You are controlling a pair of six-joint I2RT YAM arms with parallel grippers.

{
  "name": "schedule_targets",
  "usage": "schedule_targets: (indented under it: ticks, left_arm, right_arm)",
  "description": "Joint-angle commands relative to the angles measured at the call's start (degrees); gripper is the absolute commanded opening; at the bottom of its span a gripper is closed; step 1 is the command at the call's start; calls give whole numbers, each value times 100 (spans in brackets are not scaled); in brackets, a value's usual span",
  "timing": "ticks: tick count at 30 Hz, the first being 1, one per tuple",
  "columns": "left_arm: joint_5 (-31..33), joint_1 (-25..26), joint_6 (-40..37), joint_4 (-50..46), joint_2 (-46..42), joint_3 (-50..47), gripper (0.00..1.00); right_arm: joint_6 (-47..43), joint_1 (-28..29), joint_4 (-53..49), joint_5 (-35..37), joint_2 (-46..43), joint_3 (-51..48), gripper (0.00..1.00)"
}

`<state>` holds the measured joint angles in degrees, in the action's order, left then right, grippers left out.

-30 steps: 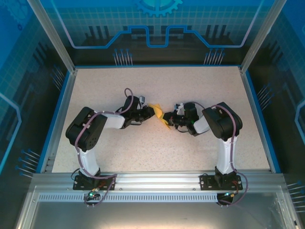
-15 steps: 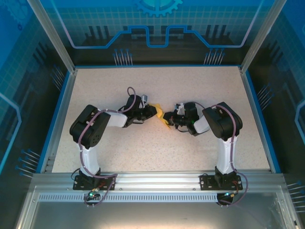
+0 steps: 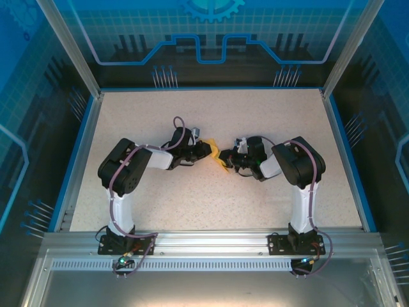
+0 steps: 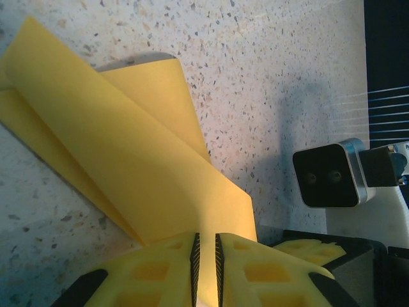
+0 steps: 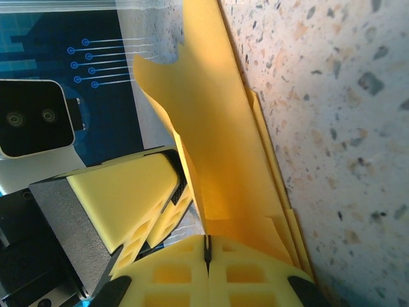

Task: Fold a paper plane with a square sheet of paper (pick it up from the middle)
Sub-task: Fold the wing for the fifth time at the center of the table.

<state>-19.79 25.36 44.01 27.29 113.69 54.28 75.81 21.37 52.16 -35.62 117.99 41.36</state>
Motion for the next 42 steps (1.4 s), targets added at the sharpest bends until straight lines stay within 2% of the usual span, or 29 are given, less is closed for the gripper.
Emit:
schedule_targets:
  ticks: [1,22,24,34,42]
  left_arm:
    - [-60,30,-215,13,169,192,19]
    - [-7,26,-405,-313,451,482,18]
    - [2,27,-424,-428,444,497,18]
    - [-38,22,-529,-755,425,610,17]
    - [-147,32,-498,-739,408,684,17]
  right_arm:
    - [66,-229,-1446,406,457,-247,0]
    - [19,-229,-1533,298,534,-213,0]
    - [-78,-228,-1649,261,476,-148,2]
    - [-1341,-223,-2897,64,-280,413,20]
    - [-2829,-110,-4588,503,-901,1073,25]
